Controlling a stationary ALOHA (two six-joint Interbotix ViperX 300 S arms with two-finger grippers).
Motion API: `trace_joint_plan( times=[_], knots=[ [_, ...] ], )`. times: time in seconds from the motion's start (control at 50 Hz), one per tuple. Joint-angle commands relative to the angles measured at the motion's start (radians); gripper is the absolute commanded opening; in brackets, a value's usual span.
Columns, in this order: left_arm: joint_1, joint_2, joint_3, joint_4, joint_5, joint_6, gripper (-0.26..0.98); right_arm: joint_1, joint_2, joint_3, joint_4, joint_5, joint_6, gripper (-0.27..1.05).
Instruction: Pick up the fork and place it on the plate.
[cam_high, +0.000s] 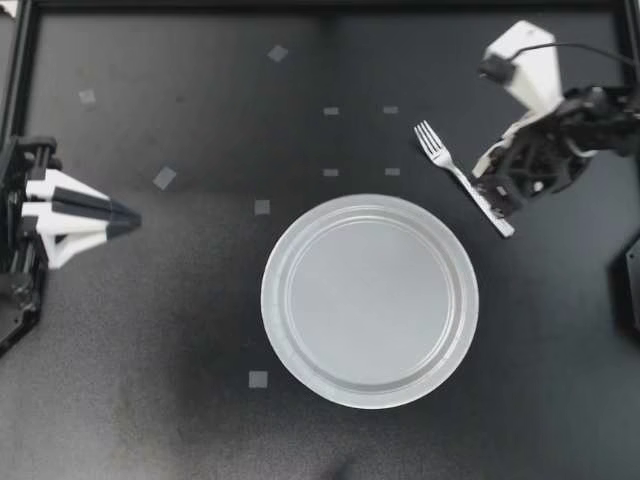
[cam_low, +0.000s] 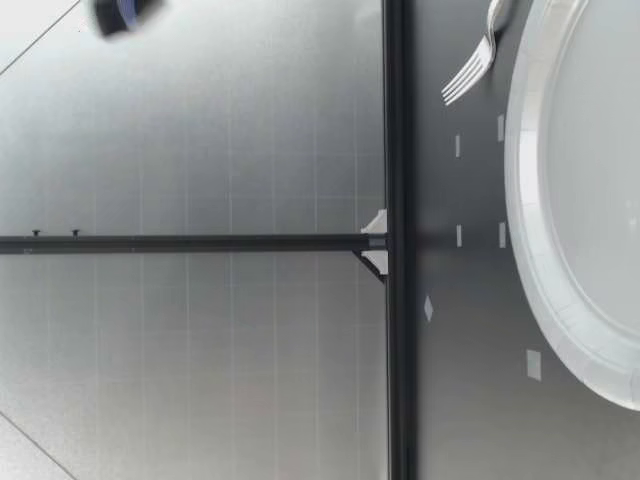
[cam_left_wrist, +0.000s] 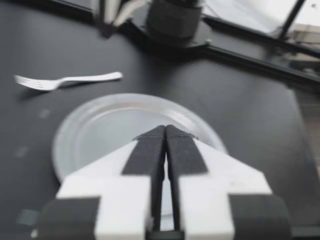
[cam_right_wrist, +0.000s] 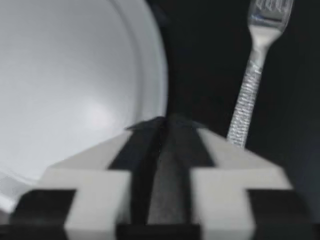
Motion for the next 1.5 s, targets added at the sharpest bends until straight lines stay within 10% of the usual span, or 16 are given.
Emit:
trace_joint_plan(
  times=[0.0,0.68,1.48],
  knots=[
    [-0.091,0.026,-0.011,0.002,-0.044,-0.025,0.14,-0.025,0.104,-0.054,-0.003,-0.014,0.002,0.36],
    [-0.265,0.202,0.012,0.005,-0.270,-0.078,0.17,-0.123,0.347,-0.153,-0.057,0.040,0.006,0.37],
    [-0.270,0.192,0.037,0.006,-0.270,-0.078,0.16,-0.106,0.393,-0.161,-0.034,0.038,0.040,0.37]
  ],
)
